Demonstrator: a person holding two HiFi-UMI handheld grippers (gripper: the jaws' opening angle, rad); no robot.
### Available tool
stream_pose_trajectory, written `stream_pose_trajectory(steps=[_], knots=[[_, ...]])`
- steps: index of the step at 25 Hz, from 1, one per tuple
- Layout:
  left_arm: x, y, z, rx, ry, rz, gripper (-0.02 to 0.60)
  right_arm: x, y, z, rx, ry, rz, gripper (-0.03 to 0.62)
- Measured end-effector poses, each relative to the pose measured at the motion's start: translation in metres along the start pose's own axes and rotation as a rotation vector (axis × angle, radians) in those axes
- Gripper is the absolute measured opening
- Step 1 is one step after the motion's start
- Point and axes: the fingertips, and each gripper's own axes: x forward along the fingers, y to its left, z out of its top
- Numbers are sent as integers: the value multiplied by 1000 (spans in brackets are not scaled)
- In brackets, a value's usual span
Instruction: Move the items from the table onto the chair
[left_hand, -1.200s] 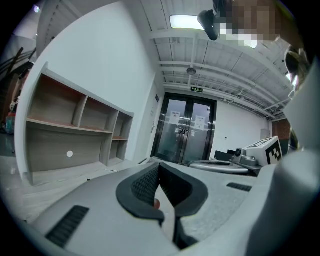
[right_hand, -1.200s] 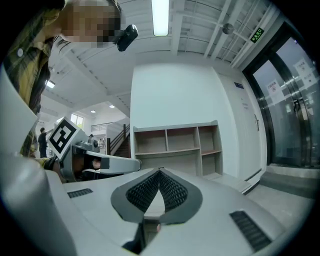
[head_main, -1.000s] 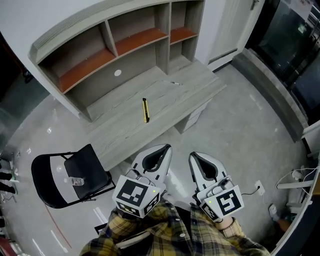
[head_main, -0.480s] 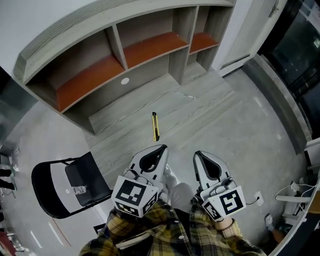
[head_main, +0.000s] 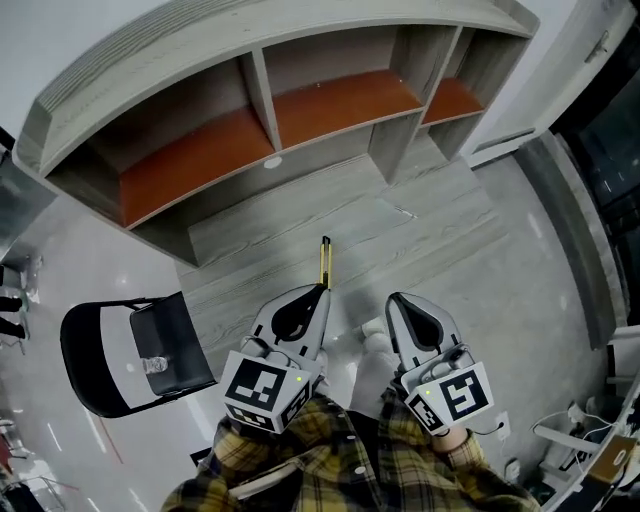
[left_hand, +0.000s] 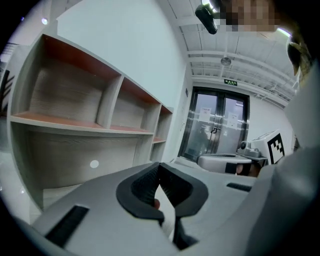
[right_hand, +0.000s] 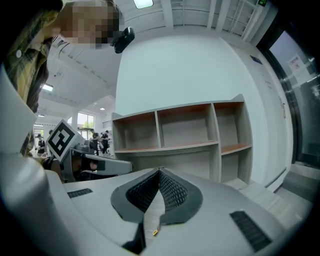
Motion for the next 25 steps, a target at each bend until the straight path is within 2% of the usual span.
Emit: stream_pose_trajectory(steps=[6,13,21,25], knots=[[34,24,31,-23,-67,176,5,41,-40,18,-46,7,165,17],[77,15,57,-31,-120,356,5,61,-96,40,-52,-2,352,17],[93,5,34,-65,-67,554,5,75,-122,30,-42,55,552,17],[93,9,25,-75,-36,601,5,77,-121,21,-21,83,589,17]])
